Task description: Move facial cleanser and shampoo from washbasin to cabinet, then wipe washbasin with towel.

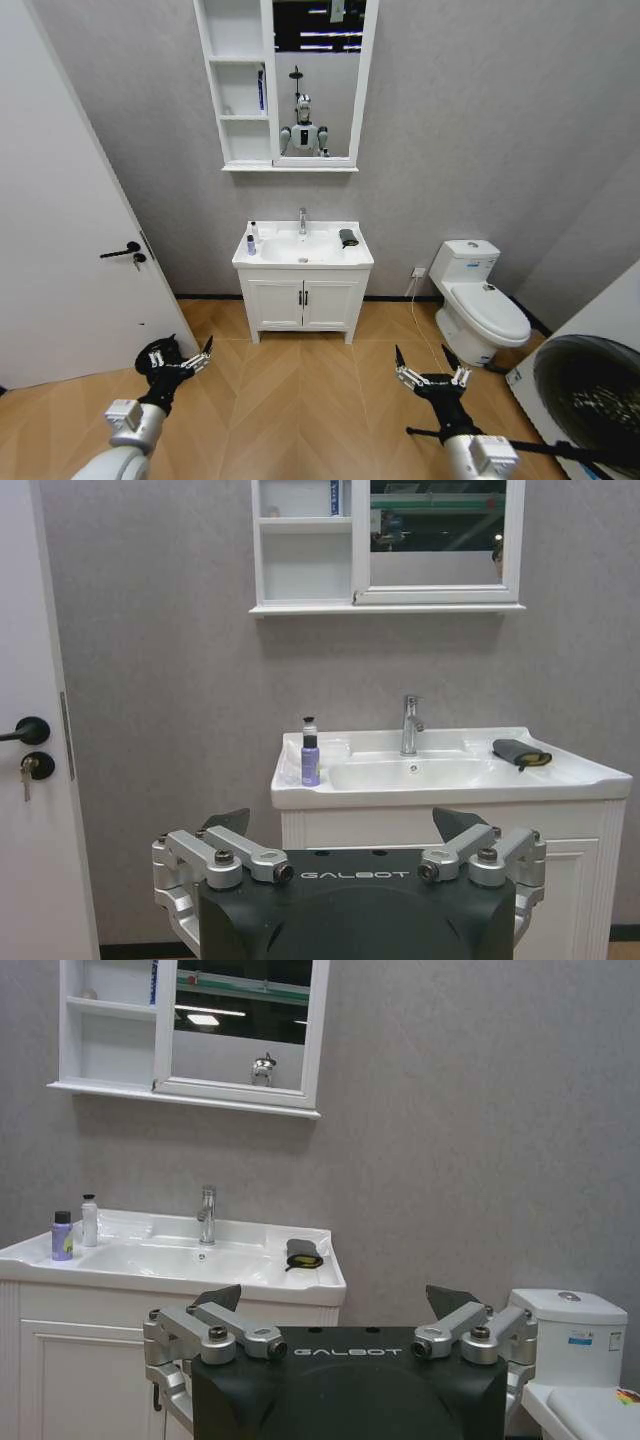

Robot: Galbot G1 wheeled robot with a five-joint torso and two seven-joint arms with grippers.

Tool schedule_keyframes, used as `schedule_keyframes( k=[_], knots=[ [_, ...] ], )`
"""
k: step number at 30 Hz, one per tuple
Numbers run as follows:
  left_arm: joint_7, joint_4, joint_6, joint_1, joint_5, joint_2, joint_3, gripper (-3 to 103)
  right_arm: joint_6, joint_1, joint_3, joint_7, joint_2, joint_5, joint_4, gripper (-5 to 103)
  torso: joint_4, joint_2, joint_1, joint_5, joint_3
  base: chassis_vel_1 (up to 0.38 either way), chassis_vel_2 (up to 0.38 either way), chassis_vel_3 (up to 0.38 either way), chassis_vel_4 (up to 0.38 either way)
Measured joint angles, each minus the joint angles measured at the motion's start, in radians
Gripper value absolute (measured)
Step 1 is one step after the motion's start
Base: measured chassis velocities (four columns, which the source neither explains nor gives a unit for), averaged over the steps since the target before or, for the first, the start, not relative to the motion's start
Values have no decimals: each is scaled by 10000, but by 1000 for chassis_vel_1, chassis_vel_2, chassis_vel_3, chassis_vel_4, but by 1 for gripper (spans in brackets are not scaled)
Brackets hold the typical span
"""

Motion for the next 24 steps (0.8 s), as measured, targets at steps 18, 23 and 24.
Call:
schedule_keyframes(
  k=[18,23,24],
  knots=[
    [77,49,-3,50,27,-6,17,100,-146,174,7,-64,-22,126,-8,100,0,1,0,0,0,0,0,0,0],
    [122,46,-64,112,87,-45,18,100,-75,174,-3,-80,-23,71,-73,100,0,2,-3,0,-1,-16,16,25,-19],
    [122,46,-64,112,87,-45,18,100,-75,174,-3,-80,-23,71,-73,100,0,2,-3,0,-1,-52,44,63,-70]
  ],
)
